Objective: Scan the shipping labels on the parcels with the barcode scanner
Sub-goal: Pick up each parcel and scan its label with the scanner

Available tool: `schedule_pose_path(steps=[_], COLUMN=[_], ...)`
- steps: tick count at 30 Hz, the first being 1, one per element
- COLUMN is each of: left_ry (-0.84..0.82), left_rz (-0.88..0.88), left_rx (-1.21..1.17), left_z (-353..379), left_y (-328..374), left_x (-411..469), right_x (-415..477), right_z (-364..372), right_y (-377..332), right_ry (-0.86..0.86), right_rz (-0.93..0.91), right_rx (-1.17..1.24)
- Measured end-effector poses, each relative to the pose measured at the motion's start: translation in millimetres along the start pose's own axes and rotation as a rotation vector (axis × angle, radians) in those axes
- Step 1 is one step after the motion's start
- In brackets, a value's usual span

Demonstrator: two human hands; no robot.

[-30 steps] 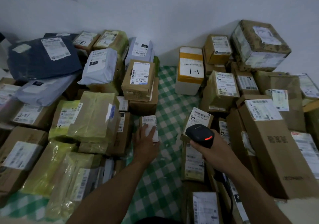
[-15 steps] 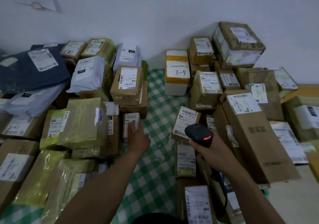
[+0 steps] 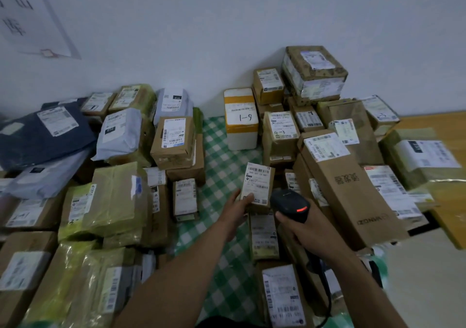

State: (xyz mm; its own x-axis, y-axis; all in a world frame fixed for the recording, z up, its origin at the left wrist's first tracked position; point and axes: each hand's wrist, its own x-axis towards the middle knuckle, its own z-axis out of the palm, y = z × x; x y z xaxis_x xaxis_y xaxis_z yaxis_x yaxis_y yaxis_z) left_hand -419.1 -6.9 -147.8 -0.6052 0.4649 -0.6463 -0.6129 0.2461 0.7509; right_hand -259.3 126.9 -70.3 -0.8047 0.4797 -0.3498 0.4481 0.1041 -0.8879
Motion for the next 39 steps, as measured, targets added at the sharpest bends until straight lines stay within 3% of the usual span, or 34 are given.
schedule_pose_path(steps=[7,12,18,26,34,39], left_ry=[0.03,-0.028,-0.028,0.154,0.327,0.346], left_rz=[0.119,0.079,0.21,0.407,0.449,0.454], left_rx=[-0.195,-0.271,-0.089,0.184,0.156,0.16], left_z=[2.8,3.4,-6.7,-2.0,-19.4,-24.8], left_y=[-0.9,-12.8,-23.6,-15.2,-2.7,-5.9], left_x=[-52.7,-95.8,-116.0,-127.5,-102.3,-94.2], right_x=[-9.3,-17.6,-32.2,-42.3,-54.0,-56.8], right_z=[-2.9,1.9,6.4,-1.5,0.1,6.4], right_y=[-0.9,-13.8,-21.1,-33.2,-46.5,-56.8], right_ry=[0.03,0.056,0.062,0.046,-0.147,-0.208], right_rz=[-0.003,-0.05,-0.116,-0.172,-0.146,-0.191], right_rx=[0.052,0.109,0.143,0.079,-0.084,-0.143])
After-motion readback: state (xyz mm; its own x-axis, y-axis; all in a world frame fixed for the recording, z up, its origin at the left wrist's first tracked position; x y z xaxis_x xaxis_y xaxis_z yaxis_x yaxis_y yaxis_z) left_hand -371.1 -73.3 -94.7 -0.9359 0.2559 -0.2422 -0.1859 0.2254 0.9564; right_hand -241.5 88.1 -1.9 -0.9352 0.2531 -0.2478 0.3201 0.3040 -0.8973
